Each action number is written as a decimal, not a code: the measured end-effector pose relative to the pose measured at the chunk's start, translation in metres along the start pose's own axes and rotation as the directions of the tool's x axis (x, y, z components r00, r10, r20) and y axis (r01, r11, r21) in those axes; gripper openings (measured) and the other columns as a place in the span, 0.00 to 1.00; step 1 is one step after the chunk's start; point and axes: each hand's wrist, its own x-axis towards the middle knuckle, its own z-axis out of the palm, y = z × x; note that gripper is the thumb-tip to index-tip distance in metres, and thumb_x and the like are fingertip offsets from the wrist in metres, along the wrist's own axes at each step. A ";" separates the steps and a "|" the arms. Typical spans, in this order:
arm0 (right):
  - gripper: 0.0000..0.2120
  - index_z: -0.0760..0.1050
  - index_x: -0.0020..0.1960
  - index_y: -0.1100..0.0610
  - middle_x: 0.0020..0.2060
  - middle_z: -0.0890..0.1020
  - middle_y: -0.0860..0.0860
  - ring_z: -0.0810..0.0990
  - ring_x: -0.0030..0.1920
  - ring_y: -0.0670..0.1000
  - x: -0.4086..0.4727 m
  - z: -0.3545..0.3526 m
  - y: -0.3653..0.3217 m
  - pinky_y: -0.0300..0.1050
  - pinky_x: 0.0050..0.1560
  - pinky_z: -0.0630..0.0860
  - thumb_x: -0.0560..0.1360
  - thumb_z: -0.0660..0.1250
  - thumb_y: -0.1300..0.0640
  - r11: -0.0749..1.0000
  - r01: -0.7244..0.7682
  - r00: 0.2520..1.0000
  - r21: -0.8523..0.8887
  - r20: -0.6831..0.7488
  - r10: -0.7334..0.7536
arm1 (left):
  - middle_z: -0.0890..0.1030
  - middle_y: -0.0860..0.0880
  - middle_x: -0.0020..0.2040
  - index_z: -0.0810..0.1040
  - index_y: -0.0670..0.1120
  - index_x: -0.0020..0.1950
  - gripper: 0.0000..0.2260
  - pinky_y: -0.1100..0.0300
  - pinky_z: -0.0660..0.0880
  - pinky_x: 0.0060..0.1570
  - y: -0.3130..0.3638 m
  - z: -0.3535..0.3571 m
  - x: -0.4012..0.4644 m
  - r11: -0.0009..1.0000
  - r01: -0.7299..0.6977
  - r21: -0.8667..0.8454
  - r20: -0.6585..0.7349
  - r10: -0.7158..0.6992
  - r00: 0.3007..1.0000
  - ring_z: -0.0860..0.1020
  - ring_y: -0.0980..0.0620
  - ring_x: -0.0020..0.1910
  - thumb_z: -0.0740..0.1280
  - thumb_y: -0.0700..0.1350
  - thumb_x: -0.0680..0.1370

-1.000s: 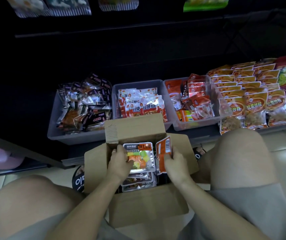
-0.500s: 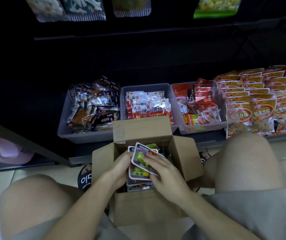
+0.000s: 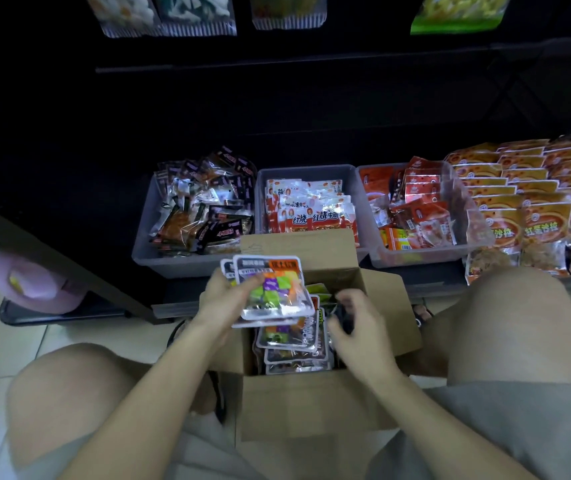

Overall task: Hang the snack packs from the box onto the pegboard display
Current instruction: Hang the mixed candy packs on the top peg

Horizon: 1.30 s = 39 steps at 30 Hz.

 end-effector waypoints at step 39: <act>0.08 0.80 0.58 0.57 0.52 0.86 0.52 0.83 0.57 0.54 0.068 0.003 -0.041 0.52 0.63 0.73 0.80 0.68 0.63 0.776 -0.451 0.891 0.441 0.271 0.364 | 0.82 0.59 0.51 0.76 0.54 0.65 0.09 0.77 0.74 0.38 0.017 0.014 -0.017 0.996 -0.064 0.068 0.015 0.063 0.998 0.80 0.63 0.49 0.62 0.44 0.86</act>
